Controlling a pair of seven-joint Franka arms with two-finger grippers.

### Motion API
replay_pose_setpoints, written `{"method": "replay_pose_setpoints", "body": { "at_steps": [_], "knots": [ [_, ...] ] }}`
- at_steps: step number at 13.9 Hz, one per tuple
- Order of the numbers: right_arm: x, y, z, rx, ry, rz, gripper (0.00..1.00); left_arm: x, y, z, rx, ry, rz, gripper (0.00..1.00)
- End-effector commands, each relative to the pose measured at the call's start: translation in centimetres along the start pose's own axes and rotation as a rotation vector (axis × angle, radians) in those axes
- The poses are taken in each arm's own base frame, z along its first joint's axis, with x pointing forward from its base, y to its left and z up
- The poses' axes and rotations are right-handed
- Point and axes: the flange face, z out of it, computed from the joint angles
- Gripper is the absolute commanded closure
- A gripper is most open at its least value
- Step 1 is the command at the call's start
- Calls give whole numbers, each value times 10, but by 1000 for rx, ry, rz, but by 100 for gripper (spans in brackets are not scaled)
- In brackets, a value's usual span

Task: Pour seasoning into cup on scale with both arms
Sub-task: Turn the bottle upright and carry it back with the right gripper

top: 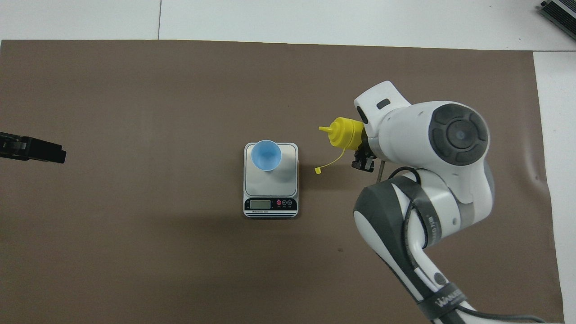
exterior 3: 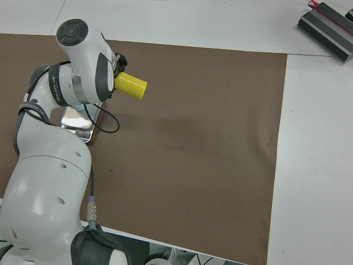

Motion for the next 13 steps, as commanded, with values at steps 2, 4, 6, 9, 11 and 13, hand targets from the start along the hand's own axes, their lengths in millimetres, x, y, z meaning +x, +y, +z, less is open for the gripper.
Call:
{"method": "replay_pose_setpoints", "body": {
  "at_steps": [2, 4, 6, 9, 11, 13],
  "knots": [
    [-61, 17, -12, 27, 172, -1, 100, -4, -2, -1, -11, -7, -11, 0],
    [-91, 20, -13, 36, 251, 21, 100, -4, -2, -1, -11, -7, -11, 0],
    [-122, 21, -5, 44, 333, 78, 100, -4, -2, -1, -11, -7, -11, 0],
    [-166, 20, 8, 33, 485, 151, 100, -4, -2, -1, -11, -7, -11, 0],
    [-193, 15, 17, 46, 575, 198, 100, -4, -2, -1, -11, -7, -11, 0],
    [-219, 8, 28, 42, 643, 226, 100, -4, -2, -1, -11, -7, -11, 0]
  ]
}}
